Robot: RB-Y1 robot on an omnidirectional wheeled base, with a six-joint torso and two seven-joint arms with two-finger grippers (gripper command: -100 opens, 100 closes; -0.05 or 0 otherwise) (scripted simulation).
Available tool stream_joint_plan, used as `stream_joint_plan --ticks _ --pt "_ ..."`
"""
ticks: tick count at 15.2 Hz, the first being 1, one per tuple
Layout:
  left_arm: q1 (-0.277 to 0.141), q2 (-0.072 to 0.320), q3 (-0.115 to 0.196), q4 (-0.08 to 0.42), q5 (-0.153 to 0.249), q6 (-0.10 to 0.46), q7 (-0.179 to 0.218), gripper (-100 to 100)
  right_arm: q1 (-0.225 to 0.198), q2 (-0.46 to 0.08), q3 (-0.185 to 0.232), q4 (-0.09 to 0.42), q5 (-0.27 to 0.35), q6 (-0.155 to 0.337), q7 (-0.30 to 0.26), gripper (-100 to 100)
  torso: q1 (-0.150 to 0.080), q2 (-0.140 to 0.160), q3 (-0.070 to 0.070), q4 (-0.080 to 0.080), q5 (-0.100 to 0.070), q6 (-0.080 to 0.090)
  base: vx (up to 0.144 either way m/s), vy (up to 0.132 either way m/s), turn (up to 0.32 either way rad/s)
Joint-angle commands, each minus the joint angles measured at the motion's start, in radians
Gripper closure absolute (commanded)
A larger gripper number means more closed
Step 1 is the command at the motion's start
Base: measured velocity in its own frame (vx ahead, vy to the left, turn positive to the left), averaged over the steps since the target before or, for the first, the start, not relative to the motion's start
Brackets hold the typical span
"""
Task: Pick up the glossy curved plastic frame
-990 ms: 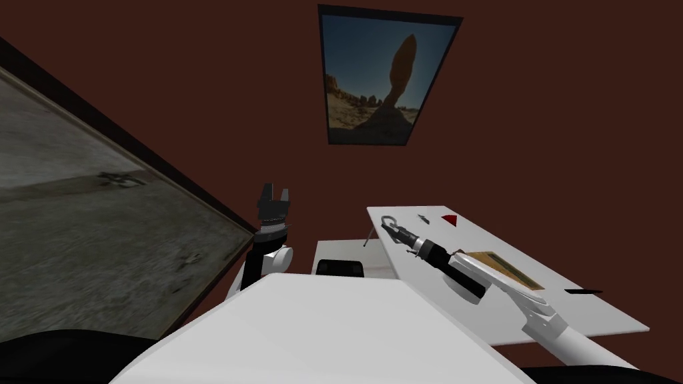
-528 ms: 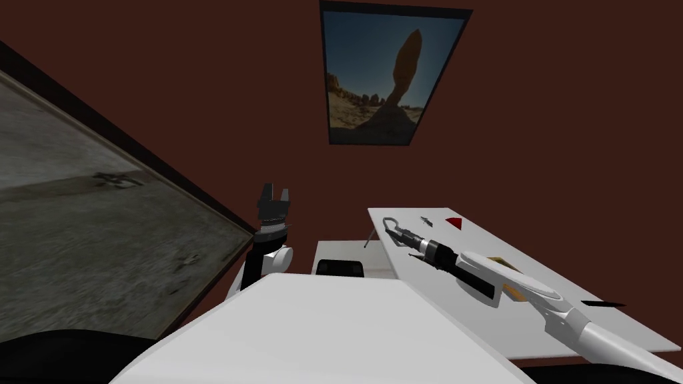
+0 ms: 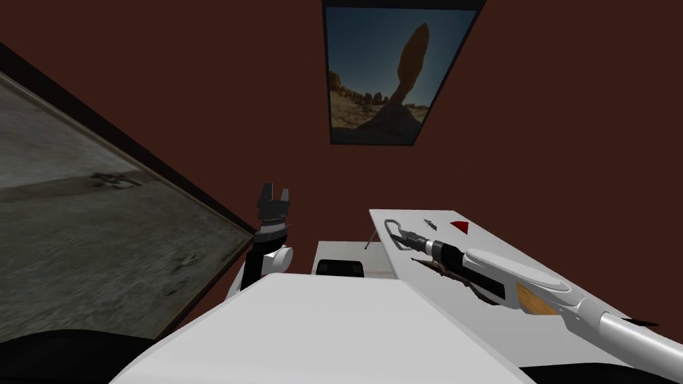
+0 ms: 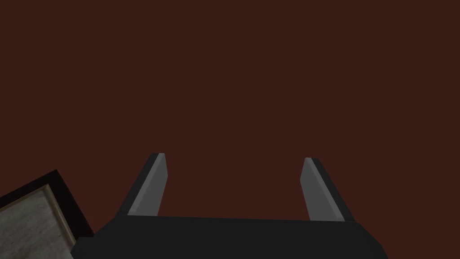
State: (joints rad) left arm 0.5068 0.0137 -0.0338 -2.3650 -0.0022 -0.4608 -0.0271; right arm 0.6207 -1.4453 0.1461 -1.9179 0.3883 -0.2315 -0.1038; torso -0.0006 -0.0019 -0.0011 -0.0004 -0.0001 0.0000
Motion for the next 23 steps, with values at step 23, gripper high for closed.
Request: stream_joint_plan --ticks 23 --pt "0.000 0.000 0.000 0.000 0.000 0.000 0.000 0 0.125 -0.459 0.136 0.074 0.183 0.060 -0.094 -100 0.002 -0.001 0.000 0.000 0.000 0.000 0.024 -0.001 0.070"
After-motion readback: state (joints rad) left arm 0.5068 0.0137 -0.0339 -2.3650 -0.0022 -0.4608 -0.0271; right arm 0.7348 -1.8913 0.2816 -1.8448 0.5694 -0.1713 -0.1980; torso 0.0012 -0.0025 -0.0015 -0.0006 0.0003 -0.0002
